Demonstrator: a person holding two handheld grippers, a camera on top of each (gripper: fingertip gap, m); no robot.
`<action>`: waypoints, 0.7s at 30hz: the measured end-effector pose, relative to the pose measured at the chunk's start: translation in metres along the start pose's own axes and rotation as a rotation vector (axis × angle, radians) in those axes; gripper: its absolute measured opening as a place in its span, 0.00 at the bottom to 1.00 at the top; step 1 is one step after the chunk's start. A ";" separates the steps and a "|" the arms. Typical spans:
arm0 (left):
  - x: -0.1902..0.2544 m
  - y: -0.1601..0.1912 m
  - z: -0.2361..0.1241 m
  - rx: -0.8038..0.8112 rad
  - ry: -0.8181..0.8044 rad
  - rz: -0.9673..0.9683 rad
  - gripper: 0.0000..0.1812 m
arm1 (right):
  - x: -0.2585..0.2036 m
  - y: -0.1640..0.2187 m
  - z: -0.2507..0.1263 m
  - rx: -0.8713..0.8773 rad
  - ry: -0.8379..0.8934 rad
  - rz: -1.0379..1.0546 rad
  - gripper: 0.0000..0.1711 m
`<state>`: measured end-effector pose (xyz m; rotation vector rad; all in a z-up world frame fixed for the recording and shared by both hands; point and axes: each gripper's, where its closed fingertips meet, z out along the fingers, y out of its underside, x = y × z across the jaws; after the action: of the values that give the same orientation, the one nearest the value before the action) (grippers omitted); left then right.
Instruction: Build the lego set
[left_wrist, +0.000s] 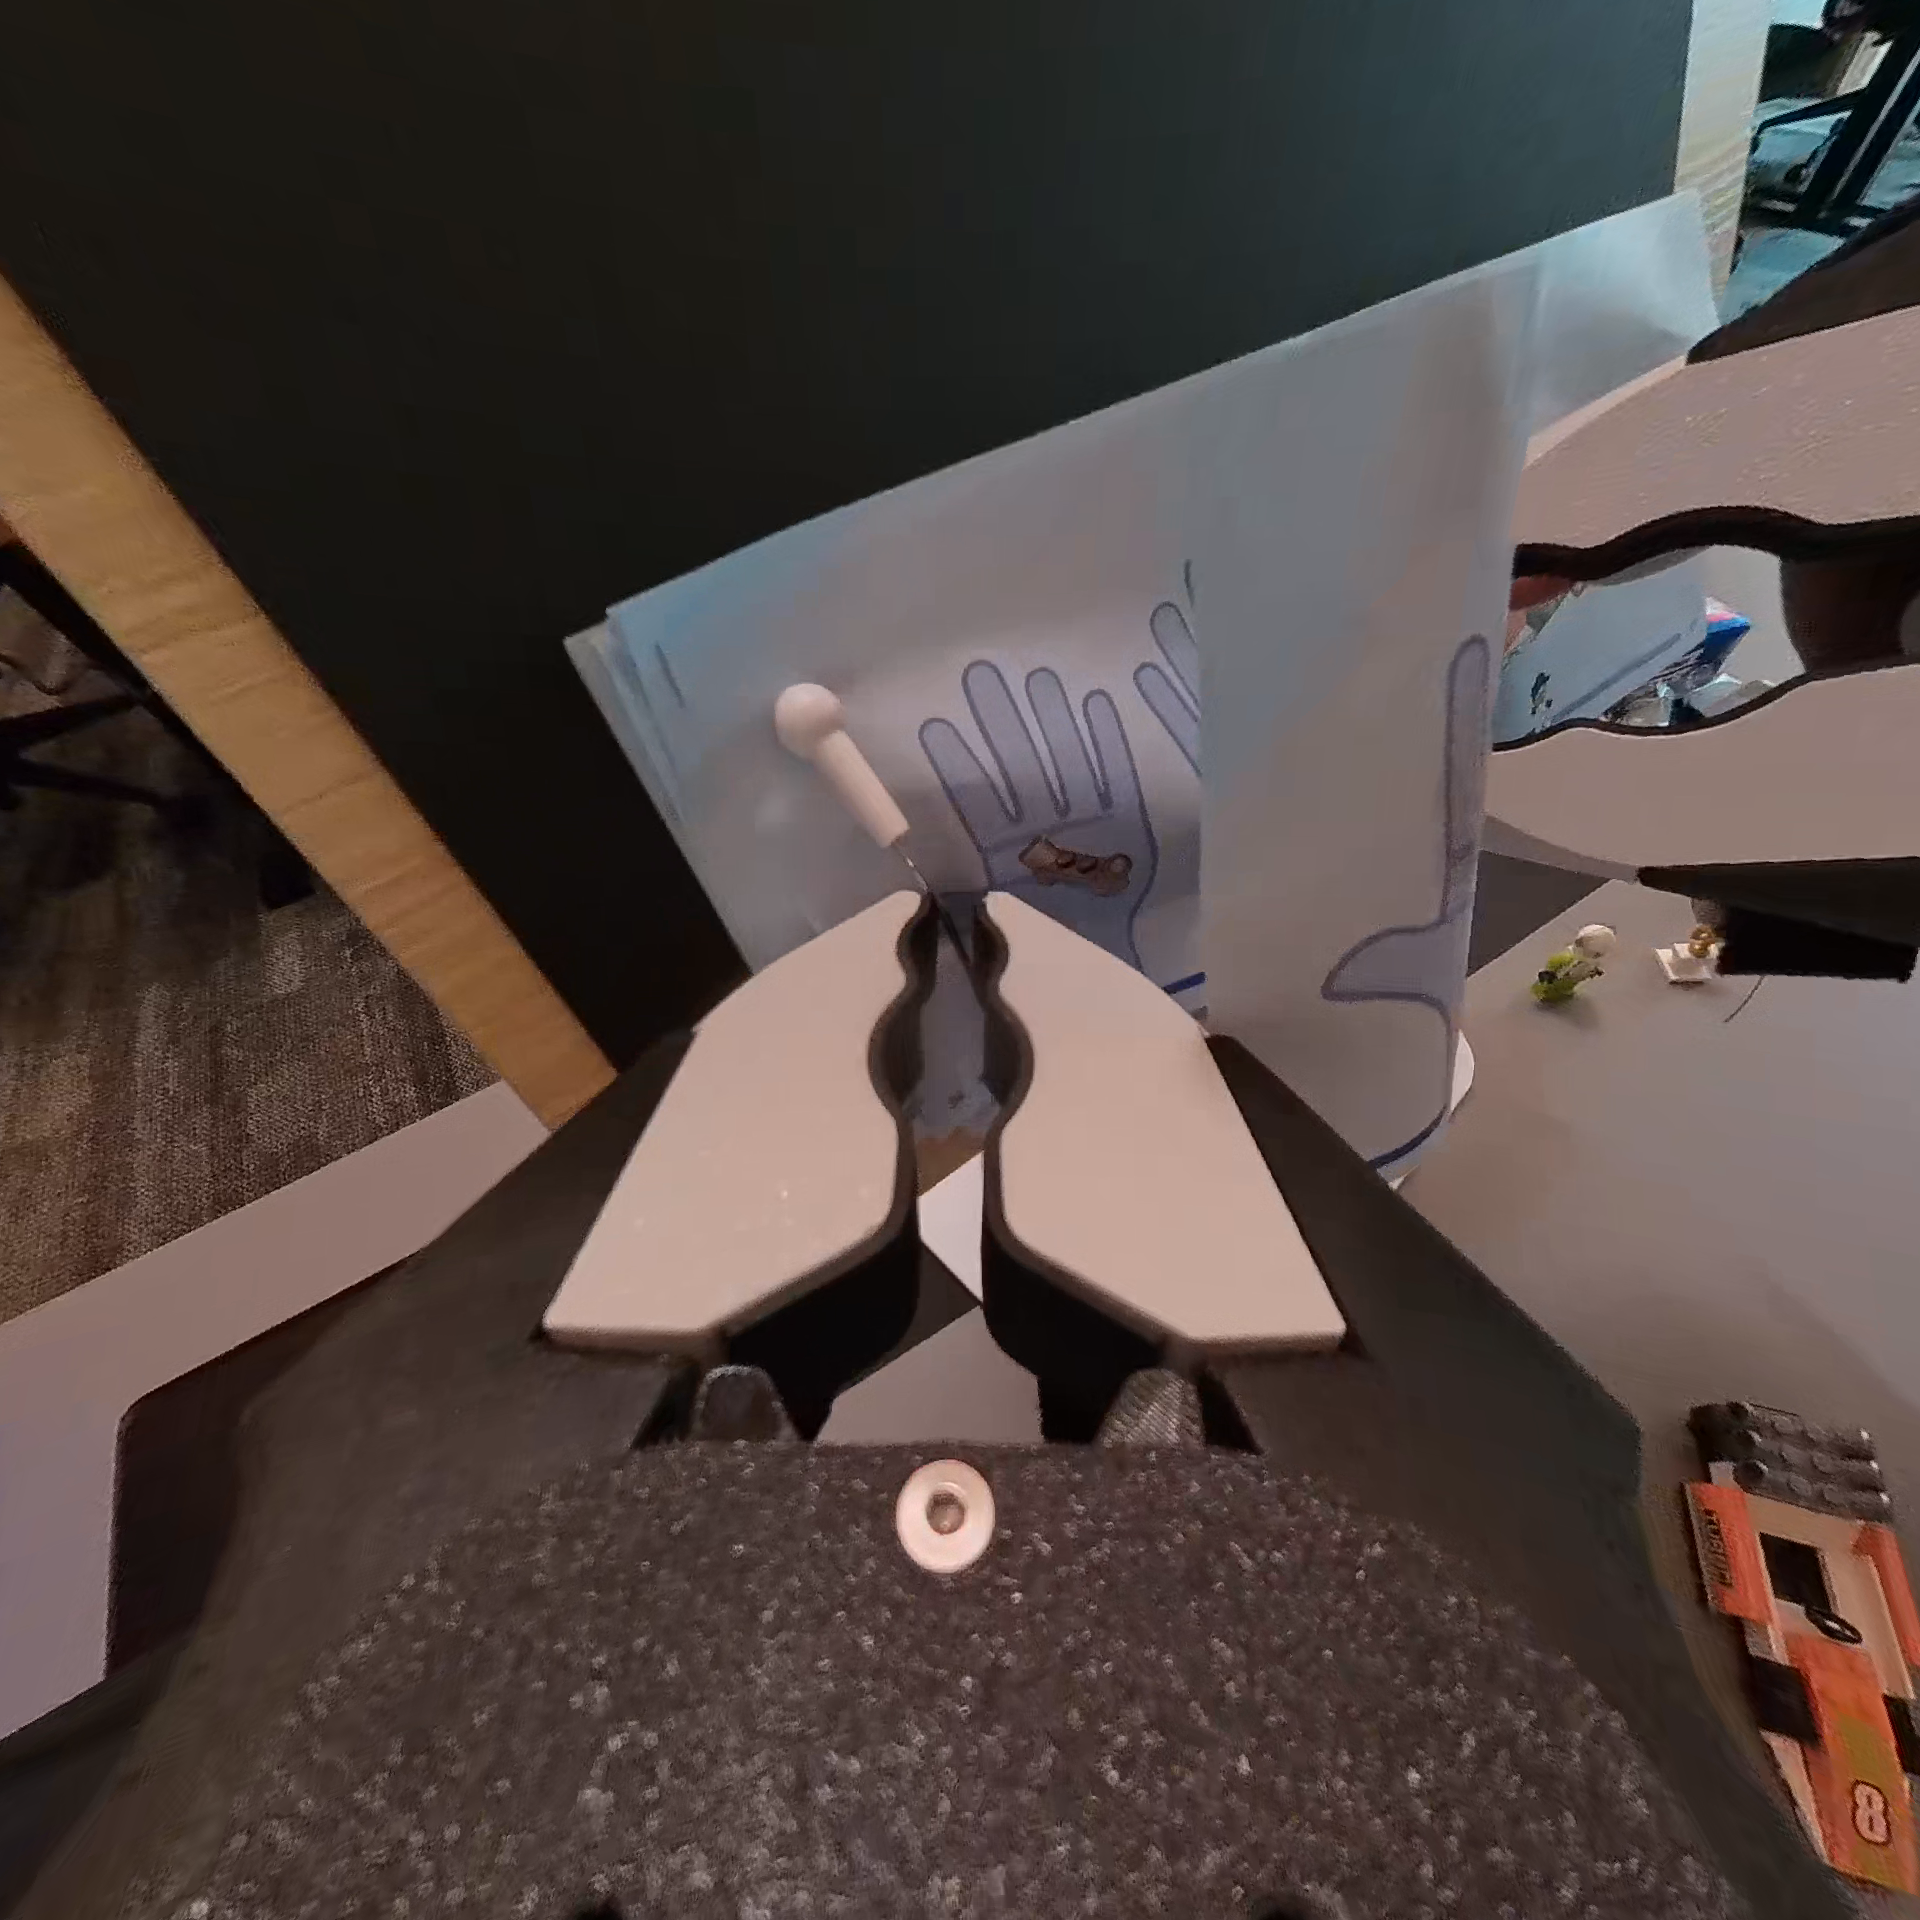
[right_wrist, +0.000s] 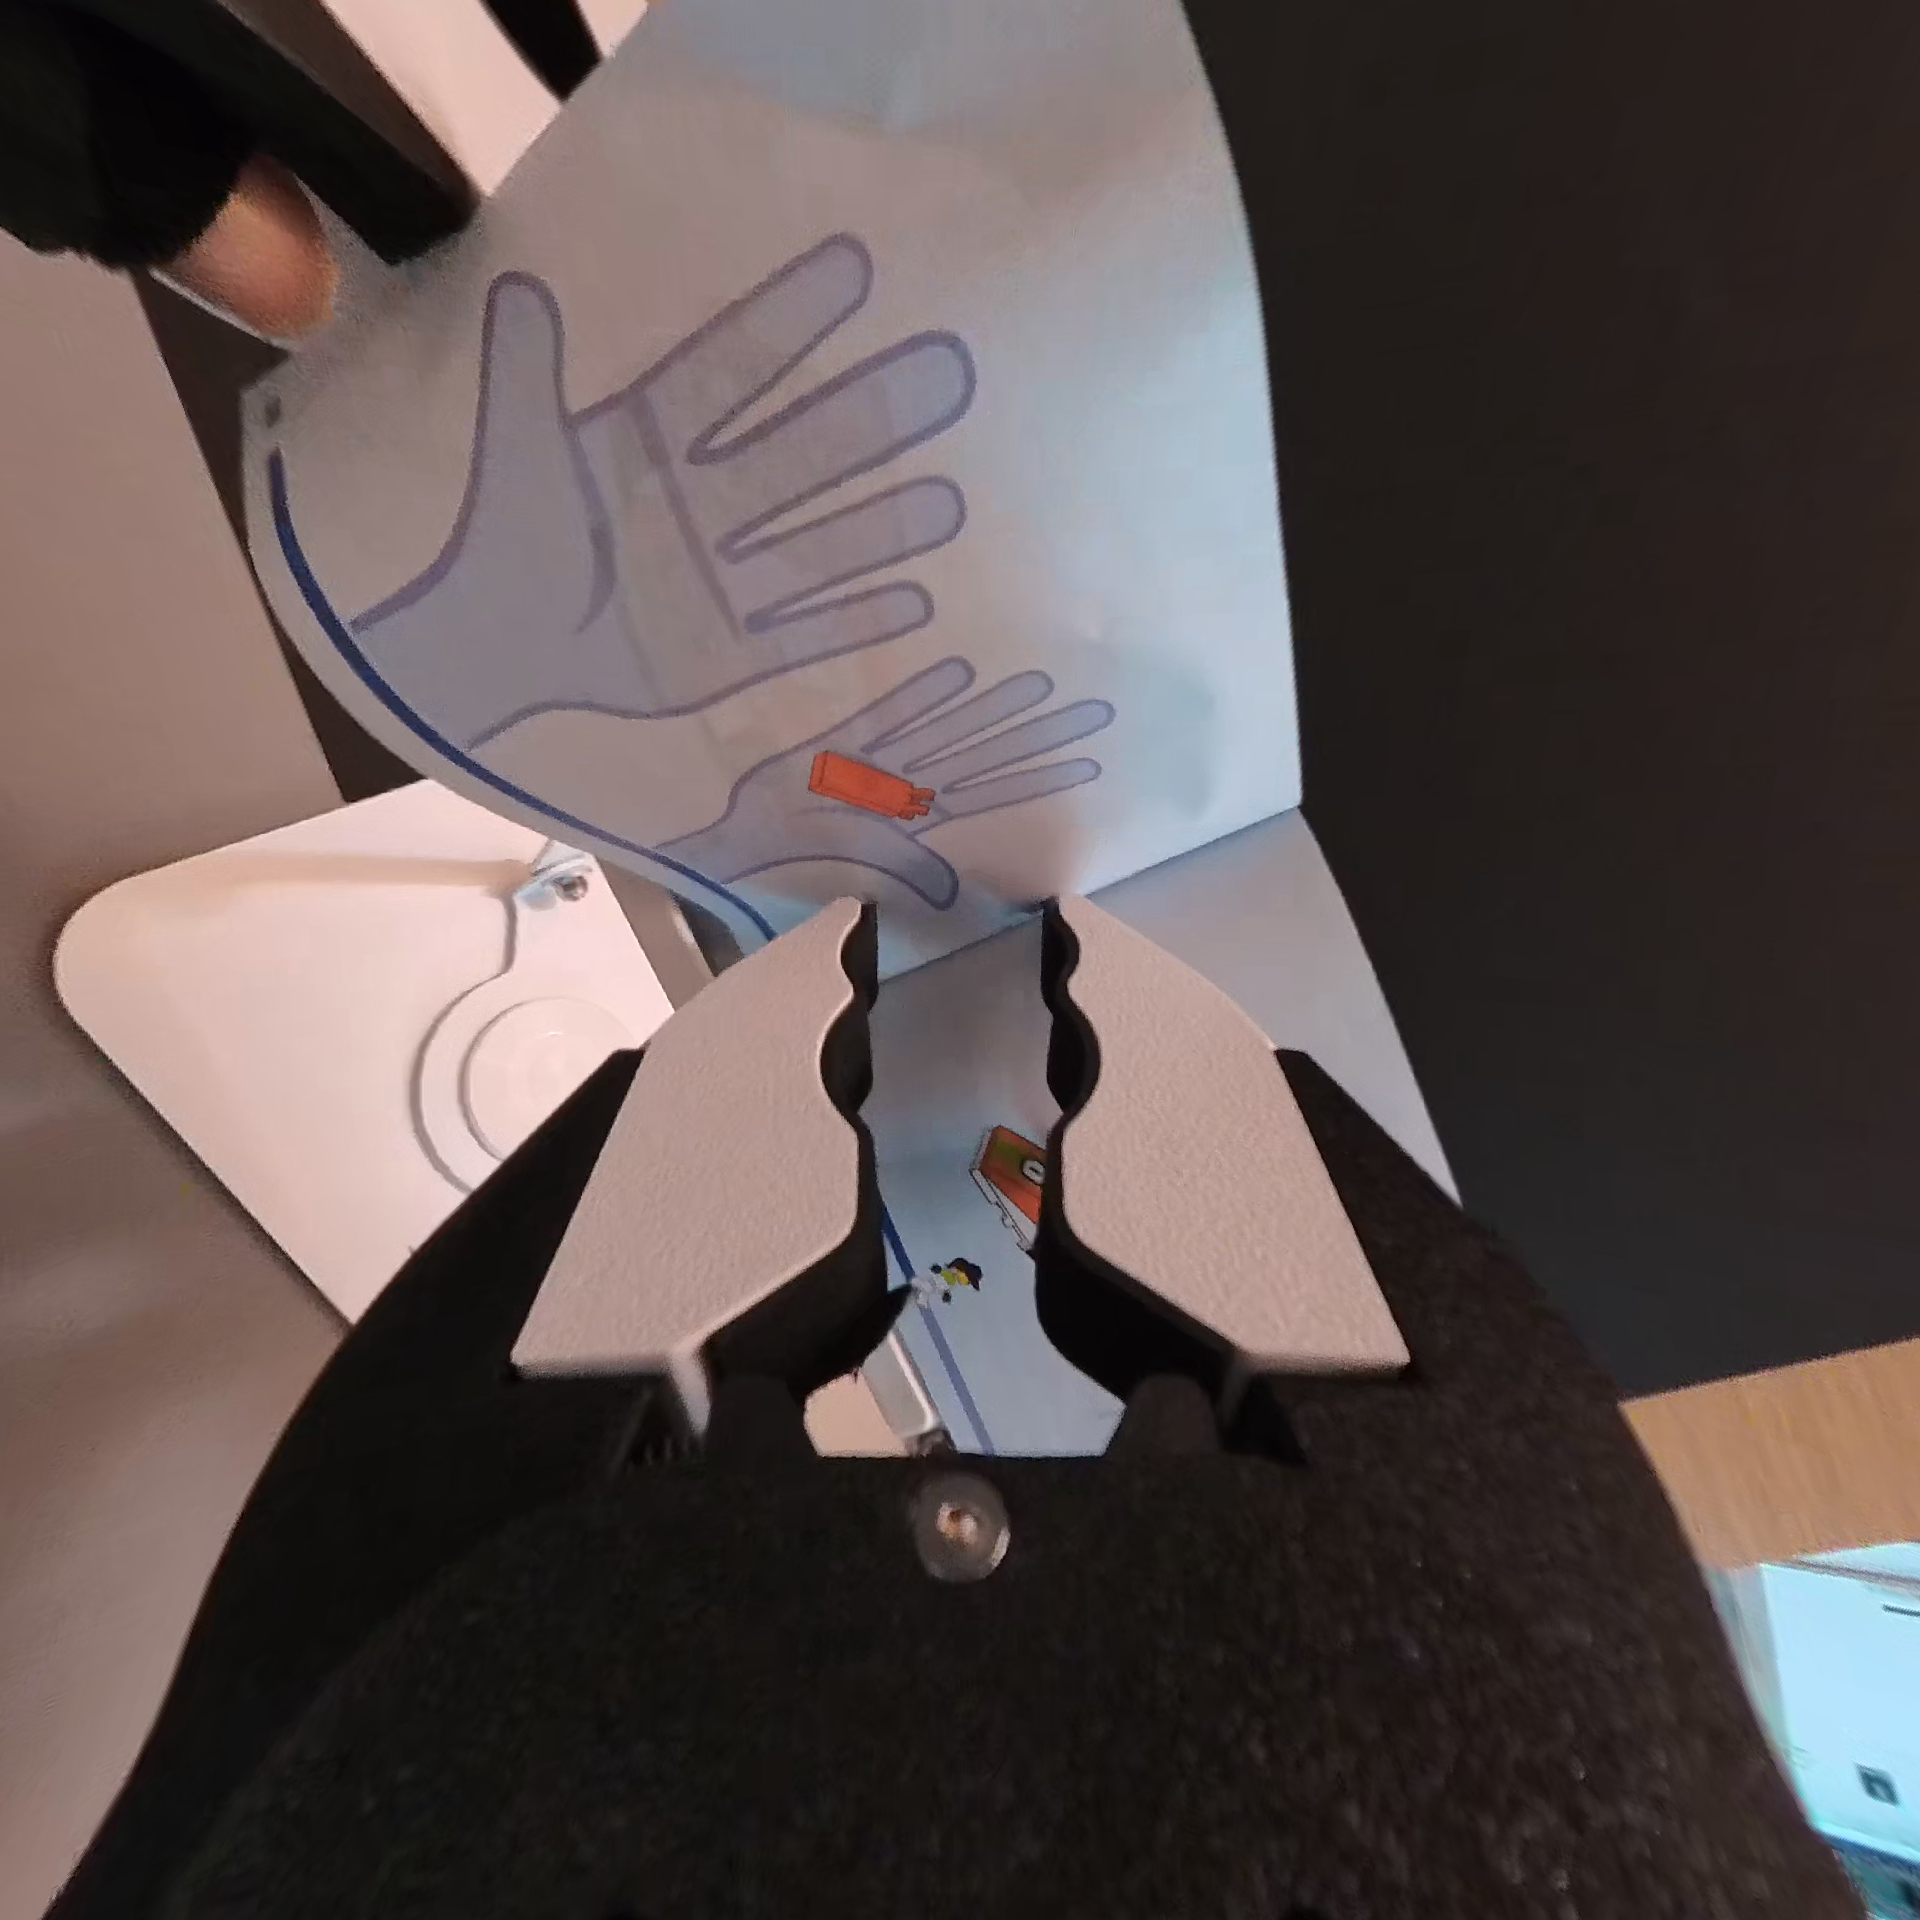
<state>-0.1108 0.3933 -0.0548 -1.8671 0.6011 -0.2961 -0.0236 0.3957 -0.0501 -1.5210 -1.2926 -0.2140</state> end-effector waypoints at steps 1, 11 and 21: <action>0.000 0.000 0.000 0.002 0.004 -0.007 0.03 | 0.000 0.000 0.000 0.005 -0.006 0.009 0.17; -0.008 0.008 -0.014 0.229 0.079 -0.291 0.03 | -0.003 -0.007 -0.008 0.017 -0.038 0.099 0.17; -0.017 0.036 -0.028 0.528 0.345 -0.965 0.01 | -0.006 -0.024 0.006 -0.042 0.035 0.080 0.16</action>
<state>-0.1481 0.3705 -0.0763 -1.4613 -0.2089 -1.2892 -0.0477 0.3926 -0.0430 -1.5942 -1.2042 -0.2163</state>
